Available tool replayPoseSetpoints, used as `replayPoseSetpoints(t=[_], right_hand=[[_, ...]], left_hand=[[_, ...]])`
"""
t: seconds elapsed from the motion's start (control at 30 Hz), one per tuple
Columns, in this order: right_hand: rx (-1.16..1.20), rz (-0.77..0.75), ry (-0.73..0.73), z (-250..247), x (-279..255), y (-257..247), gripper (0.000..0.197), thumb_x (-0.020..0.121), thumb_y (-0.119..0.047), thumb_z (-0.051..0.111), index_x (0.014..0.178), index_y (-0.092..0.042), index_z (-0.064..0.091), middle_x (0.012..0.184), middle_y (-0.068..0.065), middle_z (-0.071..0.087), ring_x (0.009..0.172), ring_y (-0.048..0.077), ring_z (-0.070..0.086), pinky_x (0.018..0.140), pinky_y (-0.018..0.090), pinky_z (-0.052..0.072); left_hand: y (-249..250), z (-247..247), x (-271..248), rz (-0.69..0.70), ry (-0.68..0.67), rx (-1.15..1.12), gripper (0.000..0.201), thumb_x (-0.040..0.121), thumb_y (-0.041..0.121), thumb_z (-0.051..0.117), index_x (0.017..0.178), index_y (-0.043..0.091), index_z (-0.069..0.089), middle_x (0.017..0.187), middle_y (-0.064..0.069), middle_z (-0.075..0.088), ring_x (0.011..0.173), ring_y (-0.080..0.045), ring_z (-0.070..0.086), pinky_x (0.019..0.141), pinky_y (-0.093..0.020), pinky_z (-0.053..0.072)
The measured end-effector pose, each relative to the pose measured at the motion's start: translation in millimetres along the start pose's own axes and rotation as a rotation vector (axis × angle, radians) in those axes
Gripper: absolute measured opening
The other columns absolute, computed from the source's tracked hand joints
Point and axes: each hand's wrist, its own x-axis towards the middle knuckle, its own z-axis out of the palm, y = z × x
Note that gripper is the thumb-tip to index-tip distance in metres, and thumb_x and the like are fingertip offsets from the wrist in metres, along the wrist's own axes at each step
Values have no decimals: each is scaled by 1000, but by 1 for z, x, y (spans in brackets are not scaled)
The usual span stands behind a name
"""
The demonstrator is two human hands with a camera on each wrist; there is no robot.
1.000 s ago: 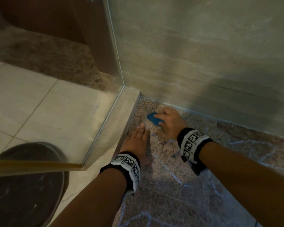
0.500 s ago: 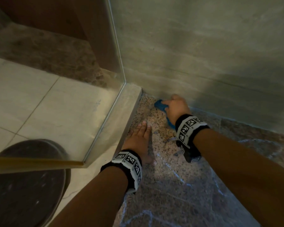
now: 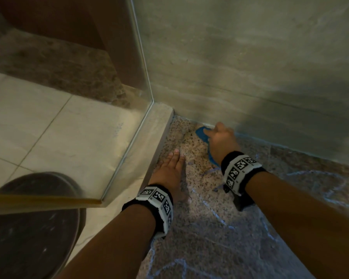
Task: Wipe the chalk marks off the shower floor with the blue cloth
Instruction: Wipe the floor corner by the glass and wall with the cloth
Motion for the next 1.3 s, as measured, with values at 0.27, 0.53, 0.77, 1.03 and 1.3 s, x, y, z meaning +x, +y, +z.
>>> replayPoseSetpoints(t=[0.27,0.53,0.77,1.03,1.3], right_hand=[[-19,-262,-105,5,-16,-18,44,94,-14,44,137,-20,44,130,14,41,118,33,39,94,37,34],[111,-3,-54,-7,21,-26,41,96,-11,42,137,-14,44,130,15,40,117,36,44,97,39,43],[35,-329,-162,4,12,-41,46,90,-5,50,132,-21,50,130,15,40,120,33,37,96,41,32],[6,-246,-169,5,12,-44,51,92,-6,47,141,-19,39,140,13,34,128,34,30,105,39,28],[-134,-196,-134,-14,31,-46,45,96,-5,36,141,-8,34,146,15,26,130,37,28,108,44,31]], left_hand=[[0,1,2,-6,-10,-13,129,75,60,71,148,16,-25,155,-1,-33,146,-19,-20,122,-39,2],[0,0,0,0,-11,-6,128,76,59,71,149,15,-24,154,-1,-33,146,-20,-20,121,-38,0],[0,1,-1,6,4,-24,127,76,58,71,149,15,-24,155,-2,-32,146,-20,-20,121,-37,1],[0,-1,-2,9,10,-19,126,78,58,70,148,13,-25,155,-3,-32,146,-20,-19,120,-35,0],[0,-2,-2,26,3,-15,126,78,58,69,148,12,-25,155,-5,-32,147,-22,-19,119,-34,0]])
